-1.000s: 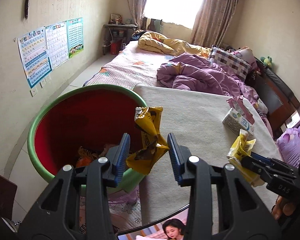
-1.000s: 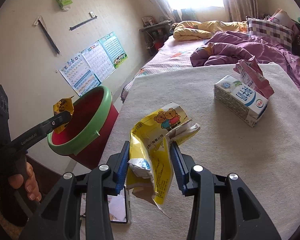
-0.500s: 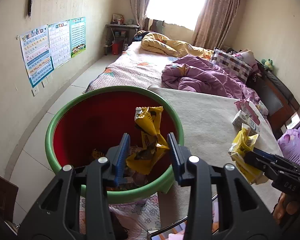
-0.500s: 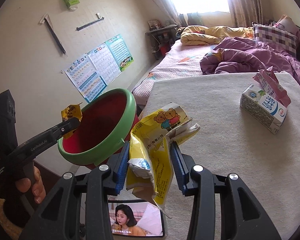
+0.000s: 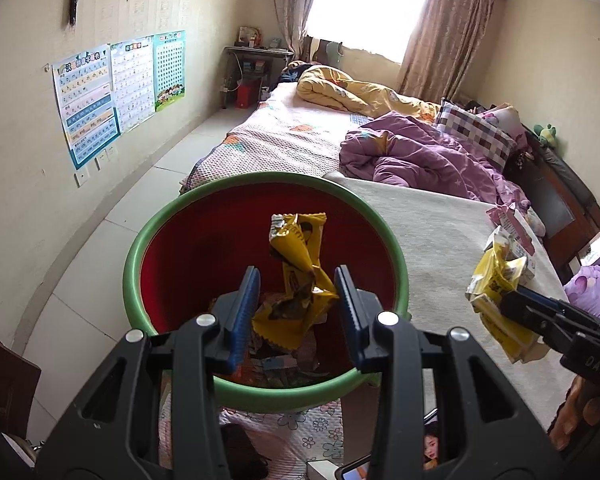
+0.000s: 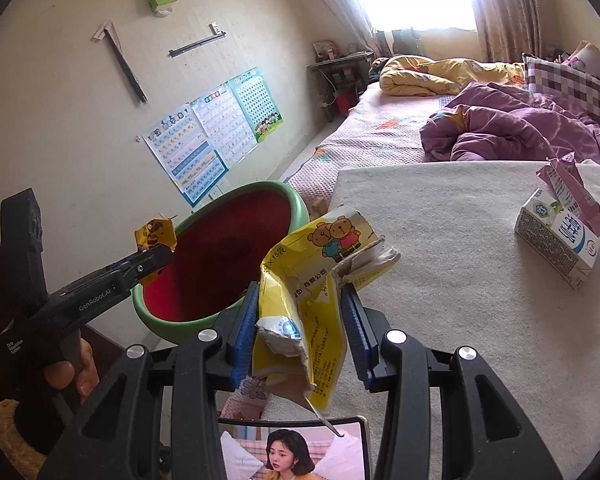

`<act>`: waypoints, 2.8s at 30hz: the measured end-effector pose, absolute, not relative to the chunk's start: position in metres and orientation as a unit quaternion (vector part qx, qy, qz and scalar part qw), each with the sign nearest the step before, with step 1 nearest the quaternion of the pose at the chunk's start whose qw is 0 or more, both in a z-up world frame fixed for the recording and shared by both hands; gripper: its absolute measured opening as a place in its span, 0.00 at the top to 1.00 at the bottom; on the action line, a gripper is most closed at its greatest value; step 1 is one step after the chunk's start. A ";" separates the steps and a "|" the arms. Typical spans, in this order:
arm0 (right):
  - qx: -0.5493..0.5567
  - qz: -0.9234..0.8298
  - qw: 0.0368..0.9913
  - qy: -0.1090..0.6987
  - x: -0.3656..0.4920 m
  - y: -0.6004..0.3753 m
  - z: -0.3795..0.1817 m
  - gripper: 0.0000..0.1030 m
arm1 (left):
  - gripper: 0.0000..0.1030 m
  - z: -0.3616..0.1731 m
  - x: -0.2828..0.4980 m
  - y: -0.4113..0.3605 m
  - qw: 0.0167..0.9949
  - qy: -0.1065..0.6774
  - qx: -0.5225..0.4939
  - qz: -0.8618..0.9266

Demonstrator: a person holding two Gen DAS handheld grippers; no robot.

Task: Collect trash
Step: 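Carry the gold wrapper and yellow bear-print wrapper with both tools over the red bucket, then open both tools above the red bucket to drop the wrappers, then move the left tool to the white milk carton while the right reaches the pink wrapper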

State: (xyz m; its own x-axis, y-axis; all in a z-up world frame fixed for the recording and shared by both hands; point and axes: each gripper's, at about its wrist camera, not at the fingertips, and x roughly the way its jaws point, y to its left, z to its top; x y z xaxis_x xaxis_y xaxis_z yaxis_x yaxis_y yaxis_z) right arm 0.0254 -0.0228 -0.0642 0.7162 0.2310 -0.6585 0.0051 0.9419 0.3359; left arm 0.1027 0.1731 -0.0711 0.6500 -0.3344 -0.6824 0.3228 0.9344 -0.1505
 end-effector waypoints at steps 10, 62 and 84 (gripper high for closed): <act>0.143 0.092 0.915 0.365 0.042 -0.005 -0.056 0.61 | 0.64 -0.075 0.105 0.176 0.909 0.380 -0.009 -0.172; 0.155 0.077 0.916 0.362 0.052 -0.031 -0.060 0.42 | 0.38 -0.072 0.117 0.185 0.921 0.362 -0.015 -0.140; 0.121 -0.108 0.891 0.424 0.084 -0.320 -0.115 0.27 | 0.31 -0.088 0.040 0.003 0.879 0.427 -0.007 -0.212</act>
